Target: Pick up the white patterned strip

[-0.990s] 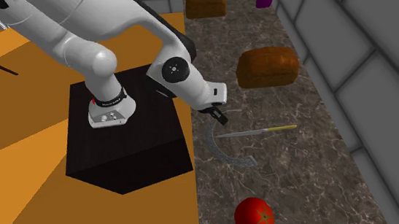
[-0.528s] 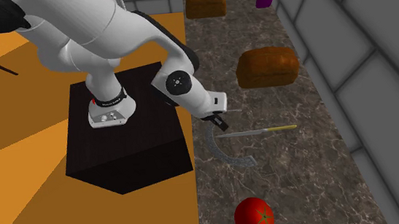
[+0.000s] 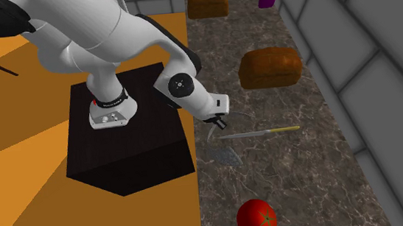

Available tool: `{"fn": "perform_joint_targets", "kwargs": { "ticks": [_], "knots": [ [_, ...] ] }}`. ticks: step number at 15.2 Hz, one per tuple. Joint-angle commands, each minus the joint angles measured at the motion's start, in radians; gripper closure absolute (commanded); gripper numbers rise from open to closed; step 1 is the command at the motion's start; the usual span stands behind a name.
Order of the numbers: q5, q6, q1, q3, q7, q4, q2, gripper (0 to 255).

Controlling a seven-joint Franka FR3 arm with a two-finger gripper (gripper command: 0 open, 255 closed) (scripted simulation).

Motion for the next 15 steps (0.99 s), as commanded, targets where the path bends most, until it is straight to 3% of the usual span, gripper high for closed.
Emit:
{"fn": "perform_joint_targets", "kwargs": {
  "ticks": [1,4,5,10,15],
  "knots": [
    [0.000,-0.001,0.001,-0.001,0.000,-0.001,-0.001,255],
    [-0.001,0.001,0.006,-0.007,0.000,-0.001,-0.002,255],
    [0.006,-0.014,-0.036,0.037,-0.001,-0.003,0.010,255],
    [0.050,-0.095,-0.291,0.306,-0.009,-0.008,0.064,255],
    [0.038,-0.175,-0.619,0.636,0.023,-0.010,0.083,255]
  ]
}}
